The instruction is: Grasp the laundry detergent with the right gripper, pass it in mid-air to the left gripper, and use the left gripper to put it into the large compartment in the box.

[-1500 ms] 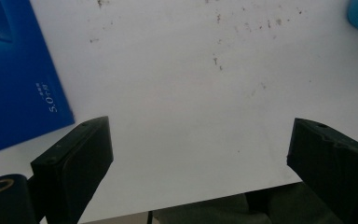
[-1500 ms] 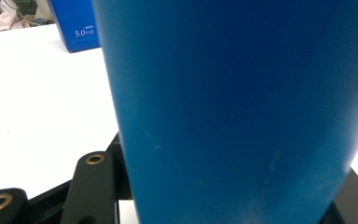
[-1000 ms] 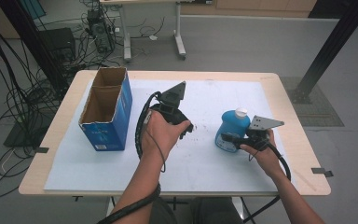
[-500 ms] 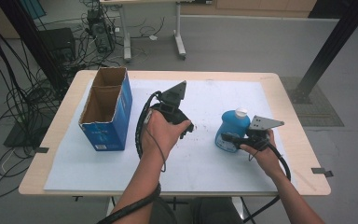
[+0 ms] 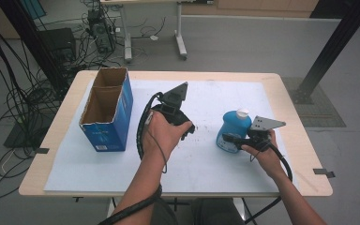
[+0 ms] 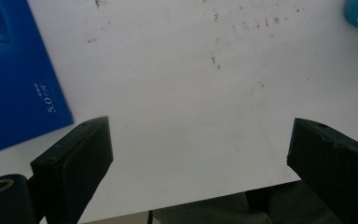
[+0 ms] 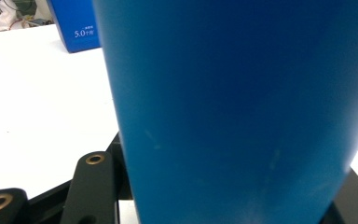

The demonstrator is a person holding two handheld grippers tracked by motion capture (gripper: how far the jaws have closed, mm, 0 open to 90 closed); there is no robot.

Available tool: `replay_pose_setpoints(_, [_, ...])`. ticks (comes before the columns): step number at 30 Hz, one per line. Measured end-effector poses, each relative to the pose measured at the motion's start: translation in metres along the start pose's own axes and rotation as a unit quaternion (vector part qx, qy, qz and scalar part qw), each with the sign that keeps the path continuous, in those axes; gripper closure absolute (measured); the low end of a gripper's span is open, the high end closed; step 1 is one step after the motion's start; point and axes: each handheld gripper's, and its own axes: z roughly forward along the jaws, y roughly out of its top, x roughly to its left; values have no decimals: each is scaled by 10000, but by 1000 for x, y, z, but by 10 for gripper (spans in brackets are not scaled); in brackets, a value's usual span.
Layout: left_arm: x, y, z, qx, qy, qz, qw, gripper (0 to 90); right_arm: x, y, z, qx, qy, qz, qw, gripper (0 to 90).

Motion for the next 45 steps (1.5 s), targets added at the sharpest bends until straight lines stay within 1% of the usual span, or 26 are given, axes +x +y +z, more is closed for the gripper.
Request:
replay_pose_setpoints(4, [0, 0, -1, 9, -1, 16, 10000, 72, 0, 0, 0, 14, 0, -8, 10000, 439])
replay_pose_setpoints(6, [-1, -1, -1, -29, -29, 7, 10000, 71, 0, 1, 0, 28, -2, -4, 10000, 439])
replay_pose_setpoints(8, [0, -1, -2, -11, -36, 59, 10000, 71, 1, 1, 0, 39, -8, -4, 10000, 440])
replay_pose_setpoints(11, [0, -2, -4, -38, -39, 41, 10000, 70, 1, 2, 0, 78, -12, -4, 10000, 440])
replay_pose_setpoints(13, [0, -2, -6, -12, -14, 92, 10000, 71, 0, 2, 0, 86, -7, 12, 10000, 440])
replay_pose_setpoints(20, [2, -5, -16, -59, -52, 200, 9998, 72, 1, 7, 1, 179, -14, 66, 9998, 441])
replay_pose_setpoints(23, [3, -6, -20, -71, -68, 274, 9996, 73, 0, 10, 0, 172, -6, 145, 9997, 442])
replay_pose_setpoints(27, [4, -7, -27, -103, -113, 425, 9990, 74, 1, 18, 0, 188, 27, 164, 9997, 442])
replay_pose_setpoints(28, [5, -7, -29, -128, -145, 432, 9989, 74, 1, 21, -1, 187, 36, 168, 9997, 442])
replay_pose_setpoints(30, [6, -8, -33, -156, -199, 526, 9983, 72, 1, 27, -2, 191, 49, 161, 9997, 442])
replay_pose_setpoints(33, [8, -9, -39, -137, -203, 696, 9973, 71, 0, 37, -3, 221, 69, 159, 9996, 442])
replay_pose_setpoints(37, [10, -8, -47, -175, -237, 949, 9951, 71, -3, 53, -4, 281, 146, 164, 9994, 442])
replay_pose_setpoints(39, [11, -7, -52, -199, -242, 1088, 9936, 70, -3, 59, -4, 296, 214, 148, 9992, 441])
replay_pose_setpoints(41, [12, -5, -56, -219, -277, 1246, 9916, 70, -1, 66, -3, 332, 265, 99, 9990, 441])
replay_pose_setpoints(42, [13, -4, -58, -217, -270, 1290, 9910, 68, -1, 70, -2, 371, 294, 61, 9989, 441])
replay_pose_setpoints(44, [13, -3, -61, -236, -325, 1476, 9882, 64, 0, 75, 0, 401, 351, 51, 9986, 441])
replay_pose_setpoints(45, [14, -2, -63, -244, -352, 1518, 9875, 63, 0, 77, 1, 416, 388, 42, 9984, 441])
